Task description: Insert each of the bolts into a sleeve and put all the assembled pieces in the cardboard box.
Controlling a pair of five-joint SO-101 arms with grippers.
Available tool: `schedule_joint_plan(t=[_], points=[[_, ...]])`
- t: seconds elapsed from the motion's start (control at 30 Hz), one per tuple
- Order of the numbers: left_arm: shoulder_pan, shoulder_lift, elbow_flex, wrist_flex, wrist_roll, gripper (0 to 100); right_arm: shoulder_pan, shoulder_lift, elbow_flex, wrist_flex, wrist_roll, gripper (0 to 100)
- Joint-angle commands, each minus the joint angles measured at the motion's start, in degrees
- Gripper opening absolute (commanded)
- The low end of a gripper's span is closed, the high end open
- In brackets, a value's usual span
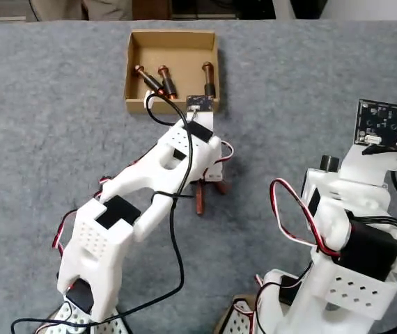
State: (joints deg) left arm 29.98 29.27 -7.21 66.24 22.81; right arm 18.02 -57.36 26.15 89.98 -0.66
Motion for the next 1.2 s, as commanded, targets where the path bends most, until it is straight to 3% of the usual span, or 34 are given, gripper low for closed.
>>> schedule_joint_plan(t=[0.0,0.17,0.27,0.47,0.67,0.77,0.9,1.03,1.17], points=[[-2.73,-6.02,-3.34,3.43,-3.96,2,0.66,-0.75,-0.13,-1.32,0.44,0.2],[-2.20,-18.59,-4.84,9.32,-6.86,2,0.04,-0.31,-0.04,-1.32,0.09,0.2],[-2.99,-28.09,-3.96,10.99,-8.88,2,-4.53,-0.31,0.13,-1.05,0.09,0.2],[-10.55,-47.60,-2.11,12.13,-16.79,2,-22.20,-0.40,0.92,-4.22,-2.20,0.2],[-19.96,-62.73,5.36,11.16,-26.64,2,-39.96,-0.57,13.85,-25.67,-11.52,0.2],[-24.53,-69.05,14.77,4.92,-28.22,2,-44.97,-0.40,23.60,-42.29,-12.04,0.2],[-28.92,-78.29,31.65,-8.26,-28.13,2,-43.65,-0.31,33.54,-65.85,-13.19,0.2],[-29.10,-88.75,48.18,-24.00,-28.04,2,-42.51,-0.22,37.76,-79.12,-13.10,0.2],[-27.87,-97.19,62.07,-45.45,-27.96,2,-42.51,1.80,44.09,-90.55,-13.10,0.2]])
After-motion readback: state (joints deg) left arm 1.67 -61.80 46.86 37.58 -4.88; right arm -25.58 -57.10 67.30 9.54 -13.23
